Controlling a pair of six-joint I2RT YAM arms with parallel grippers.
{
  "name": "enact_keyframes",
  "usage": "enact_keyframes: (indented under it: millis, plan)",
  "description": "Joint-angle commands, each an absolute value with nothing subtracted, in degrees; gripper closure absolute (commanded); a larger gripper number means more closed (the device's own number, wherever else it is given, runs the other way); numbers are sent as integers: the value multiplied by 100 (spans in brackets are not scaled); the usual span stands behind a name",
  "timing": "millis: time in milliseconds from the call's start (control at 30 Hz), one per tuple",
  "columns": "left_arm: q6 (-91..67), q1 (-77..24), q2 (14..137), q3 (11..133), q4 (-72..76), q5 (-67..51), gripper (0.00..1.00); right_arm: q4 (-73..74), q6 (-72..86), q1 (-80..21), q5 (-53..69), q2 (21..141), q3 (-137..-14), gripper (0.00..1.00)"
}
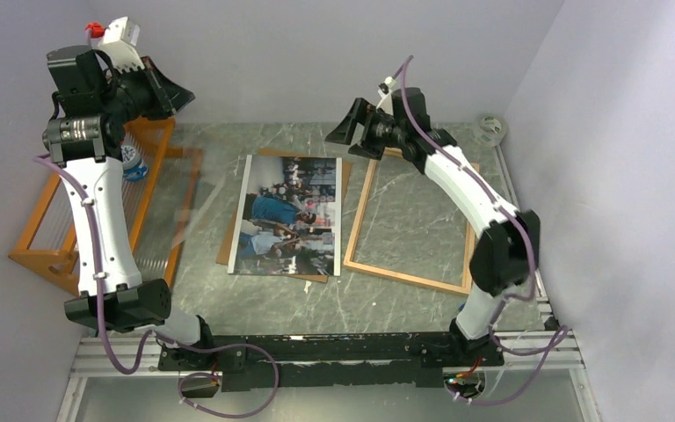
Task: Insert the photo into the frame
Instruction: Pick up the photo frame item at the center of the board.
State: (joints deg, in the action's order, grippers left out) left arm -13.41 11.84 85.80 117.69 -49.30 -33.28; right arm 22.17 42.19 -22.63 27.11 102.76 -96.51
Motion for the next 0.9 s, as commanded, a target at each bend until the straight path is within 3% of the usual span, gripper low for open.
enact_keyframes:
  millis: [0,300,500,633,867]
  plan:
    - [-2072,1090,8330,11603,-3955,-4887,97,432,4102,-2254,2496,8827,-8576,3]
    - [-4063,1011,7945,11338,-2146,-6414,97,-304,4008,-2116,2354,7863,-8027,1]
    - [-5775,1013,7758,11181,-211,-6693,97,-997,4360,-2118,2302,7505,-7640,1]
    - [-6169,1009,7678,11440,243,-6786,98,-1216,4463,-2118,2371,7401,-7605,1]
    - [-7012,1002,7612,11606,1216,-6798,97,-2524,4681,-2133,3475,7448,-7568,1]
